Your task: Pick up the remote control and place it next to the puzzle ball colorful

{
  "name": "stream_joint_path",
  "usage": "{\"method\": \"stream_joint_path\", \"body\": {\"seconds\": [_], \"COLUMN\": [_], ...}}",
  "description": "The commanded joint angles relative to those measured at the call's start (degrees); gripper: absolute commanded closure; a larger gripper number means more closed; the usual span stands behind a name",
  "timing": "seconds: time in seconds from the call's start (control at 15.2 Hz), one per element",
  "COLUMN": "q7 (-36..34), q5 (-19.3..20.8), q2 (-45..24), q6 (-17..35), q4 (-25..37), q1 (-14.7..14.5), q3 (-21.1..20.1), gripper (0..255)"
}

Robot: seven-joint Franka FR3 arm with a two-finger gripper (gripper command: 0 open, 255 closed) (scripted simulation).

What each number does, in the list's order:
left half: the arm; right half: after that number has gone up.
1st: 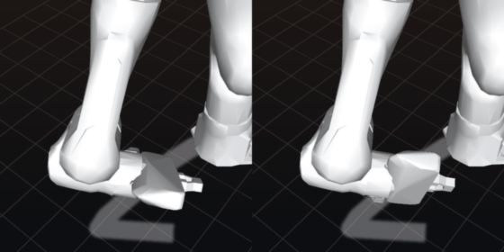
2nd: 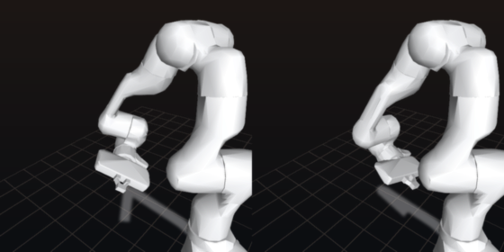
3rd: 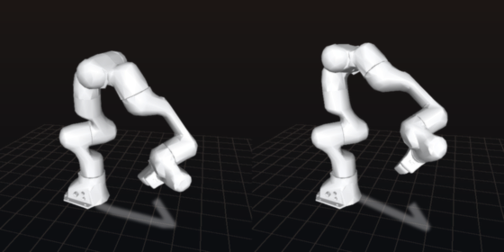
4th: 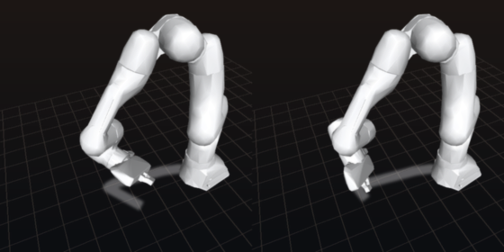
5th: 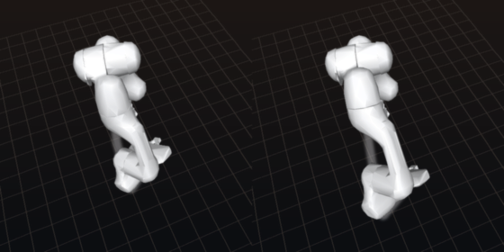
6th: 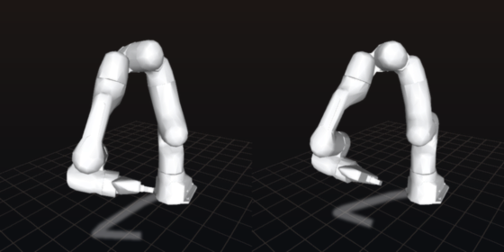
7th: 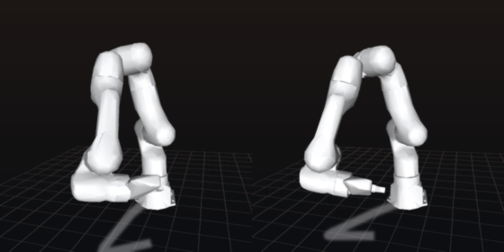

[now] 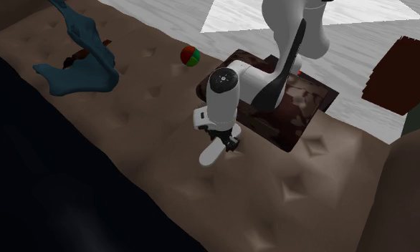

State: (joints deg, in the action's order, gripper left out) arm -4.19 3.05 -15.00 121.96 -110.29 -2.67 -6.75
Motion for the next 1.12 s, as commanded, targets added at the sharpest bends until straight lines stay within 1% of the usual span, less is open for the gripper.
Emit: {"method": "stream_joint_path", "body": {"seconds": [0.0, 1.06], "q7": [0.15, 0.77], "q5": [-0.12, -0.87], "q2": [0.69, 4.90], "q6": [-1.35, -12.54], "q4": [0.68, 7.70], "q1": [0.06, 0.16], "q3": [-0.01, -0.19], "gripper": [255, 255]}}
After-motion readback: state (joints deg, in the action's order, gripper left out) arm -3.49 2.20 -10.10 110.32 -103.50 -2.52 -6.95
